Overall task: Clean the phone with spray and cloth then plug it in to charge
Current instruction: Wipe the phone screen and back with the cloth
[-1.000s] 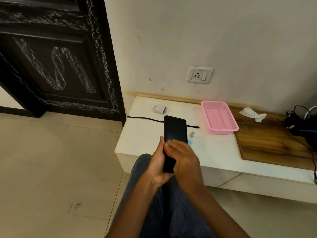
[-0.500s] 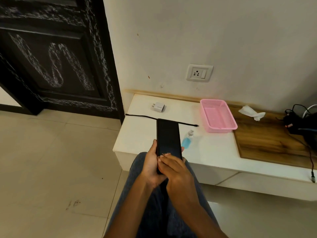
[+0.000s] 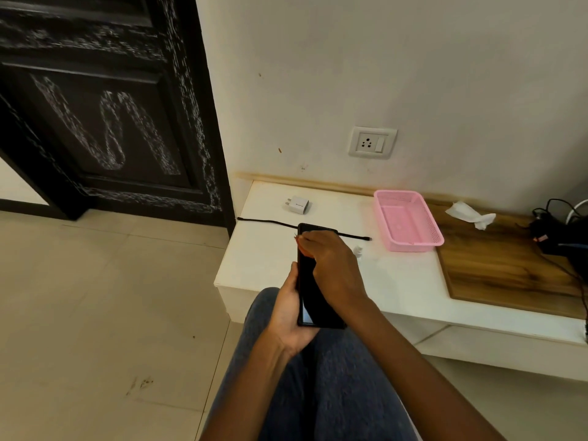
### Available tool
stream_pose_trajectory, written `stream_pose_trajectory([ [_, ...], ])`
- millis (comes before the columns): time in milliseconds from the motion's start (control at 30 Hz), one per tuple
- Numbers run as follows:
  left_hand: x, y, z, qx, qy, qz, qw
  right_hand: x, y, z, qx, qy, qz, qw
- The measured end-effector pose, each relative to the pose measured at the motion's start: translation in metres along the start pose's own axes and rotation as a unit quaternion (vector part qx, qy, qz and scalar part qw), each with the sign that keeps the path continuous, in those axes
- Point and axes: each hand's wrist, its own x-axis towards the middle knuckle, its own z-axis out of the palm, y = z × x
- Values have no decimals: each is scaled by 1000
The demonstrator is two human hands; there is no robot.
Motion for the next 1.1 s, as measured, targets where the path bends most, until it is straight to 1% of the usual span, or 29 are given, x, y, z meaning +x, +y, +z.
stream_pose_trajectory([
  [33,0,-1,-1,5,1,-2,1000,4,0,-3,-32,51,-16,998],
  [67,0,-2,-2,10,5,-4,1000,7,-1,0,-70,49,-20,996],
  [100,1,-3,-2,14,8,-7,1000,10,-1,1,-67,29,-9,997],
  [167,1,-5,-2,20,12,-13,1000,8,0,2,-57,29,-11,998],
  [233,2,-5,-3,21,9,-13,1000,6,5,0,-64,32,14,997],
  [333,2,-6,-1,22,-1,-17,1000,5,12,1,-71,41,-7,997],
  [400,0,-7,2,18,-10,-24,1000,6,20,0,-79,43,-4,996],
  [500,-2,-3,2,19,-15,-15,1000,5,35,-5,-83,44,27,995],
  [633,-1,0,-1,36,0,-4,999,-2,47,-10,-37,33,90,995],
  [733,0,-1,1,34,-4,-12,999,-1,38,-7,-36,58,96,993],
  [867,3,-2,0,41,0,-23,999,1,8,0,-59,80,11,995],
  [933,3,-4,0,36,11,-24,999,1,-2,5,-65,74,-18,995],
  [1100,5,2,-4,50,11,-11,999,-1,13,1,-72,56,-35,995],
])
